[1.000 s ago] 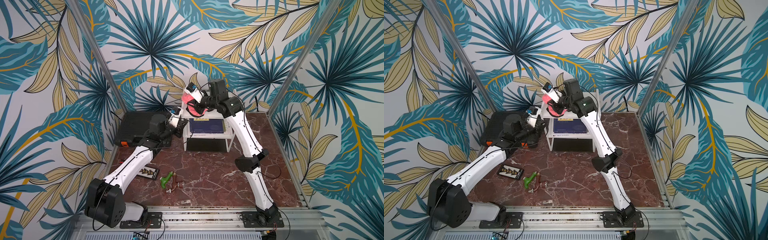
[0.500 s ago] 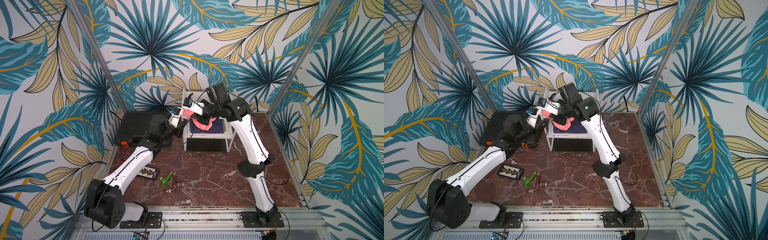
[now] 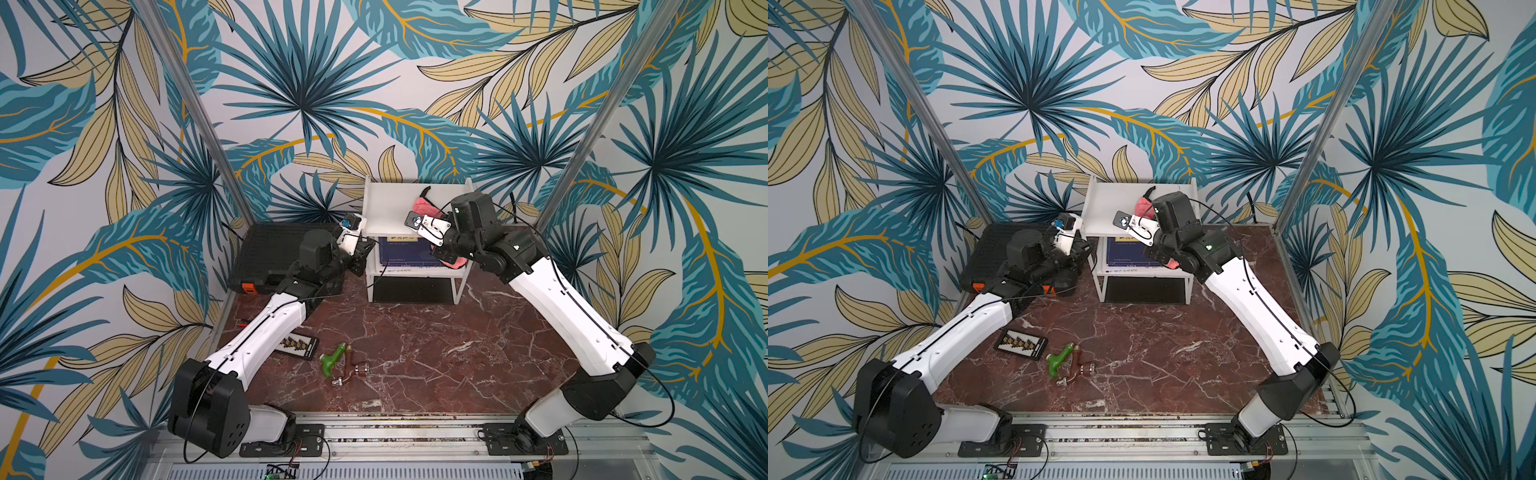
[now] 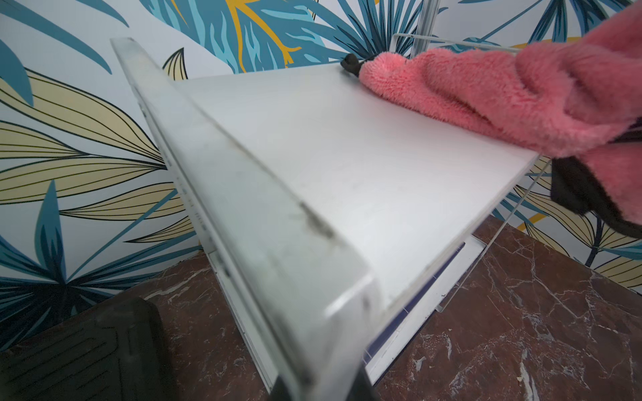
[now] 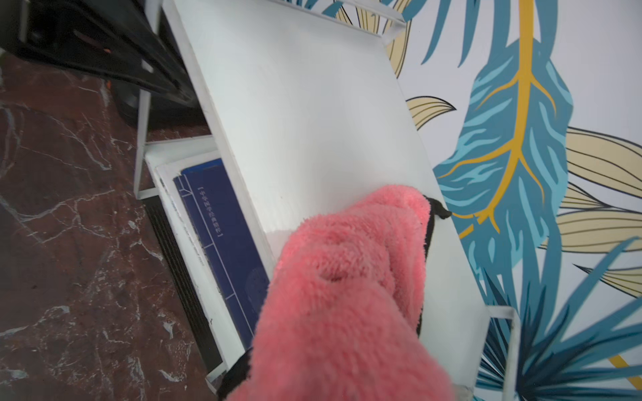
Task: Wipe the bookshelf clean with a cloth
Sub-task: Hold the shelf at the center of the board, then adjust the cleaning item.
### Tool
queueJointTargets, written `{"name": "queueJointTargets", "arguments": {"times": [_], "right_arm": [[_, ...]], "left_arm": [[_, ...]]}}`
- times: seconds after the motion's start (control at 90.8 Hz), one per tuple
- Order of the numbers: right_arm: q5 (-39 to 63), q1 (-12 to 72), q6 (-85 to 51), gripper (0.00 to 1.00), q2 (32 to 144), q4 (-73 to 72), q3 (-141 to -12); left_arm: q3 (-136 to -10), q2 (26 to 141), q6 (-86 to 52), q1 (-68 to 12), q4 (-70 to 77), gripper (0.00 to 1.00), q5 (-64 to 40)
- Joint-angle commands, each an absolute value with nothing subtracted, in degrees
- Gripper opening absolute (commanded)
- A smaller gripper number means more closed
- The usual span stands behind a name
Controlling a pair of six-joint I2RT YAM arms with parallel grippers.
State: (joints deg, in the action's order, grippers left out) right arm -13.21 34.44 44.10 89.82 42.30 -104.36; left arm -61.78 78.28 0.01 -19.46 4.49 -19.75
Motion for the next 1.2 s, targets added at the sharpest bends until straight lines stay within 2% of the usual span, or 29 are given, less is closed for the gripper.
{"name": "queueJointTargets", "arguments": {"times": [0.0,0.044,0.088,0.154,0.242,0.253,0.286,0.341,0.452,0.507,0.595,0.859,1.057,1.19], "right_arm": [[-26.9,31.3,43.9,0.0,88.8,46.6,-98.2],[-24.1,30.8,42.3,0.0,85.4,45.8,-95.5],[-19.0,30.5,40.5,0.0,81.9,44.2,-92.2],[-6.0,30.4,36.7,0.0,77.9,41.0,-88.0],[10.8,30.5,29.0,0.0,74.0,35.1,-82.3],[12.2,30.5,27.7,0.0,73.6,34.5,-81.5],[17.4,30.5,24.8,0.0,72.6,30.9,-79.3],[24.3,30.6,18.0,0.0,71.0,23.1,-74.2],[35.6,30.7,5.7,0.0,69.1,6.0,-66.7],[38.8,30.8,0.2,0.0,68.1,-1.8,-63.5],[40.5,31.2,-6.4,0.0,67.0,-11.6,-59.8],[41.3,32.3,-12.4,0.0,66.0,-20.6,-55.6],[38.3,32.4,-14.4,0.0,65.9,-23.0,-53.7],[33.8,32.4,-15.3,0.0,66.3,-24.5,-52.8]], "left_arm": [[-58.9,74.8,-5.9,-17.5,-1.4,0.1,-14.1],[-57.9,73.5,-5.7,-17.5,-0.6,0.16,-14.2],[-56.6,72.0,-5.2,-17.5,0.4,0.31,-14.7],[-55.0,69.3,-4.6,-17.5,1.3,0.5,-15.4],[-53.5,64.8,-4.5,-17.5,0.8,0.64,-16.5],[-53.4,64.0,-4.4,-17.5,0.7,0.66,-17.1],[-52.5,61.8,-4.0,-17.5,0.7,0.81,-19.3],[-50.8,57.9,-3.2,-17.6,1.6,0.9,-25.4],[-47.1,50.7,-3.5,-19.1,5.2,0.94,-37.8],[-47.1,49.1,-3.0,-21.8,3.6,0.99,-36.8],[-48.9,49.6,0.0,-27.5,0.0,1.0,-32.9],[-54.5,61.8,2.7,-36.7,0.6,1.0,-19.7],[-54.7,66.8,-0.2,-39.7,11.7,1.0,-23.3],[-56.5,69.6,-0.4,-41.8,12.5,1.0,-28.2]]}}
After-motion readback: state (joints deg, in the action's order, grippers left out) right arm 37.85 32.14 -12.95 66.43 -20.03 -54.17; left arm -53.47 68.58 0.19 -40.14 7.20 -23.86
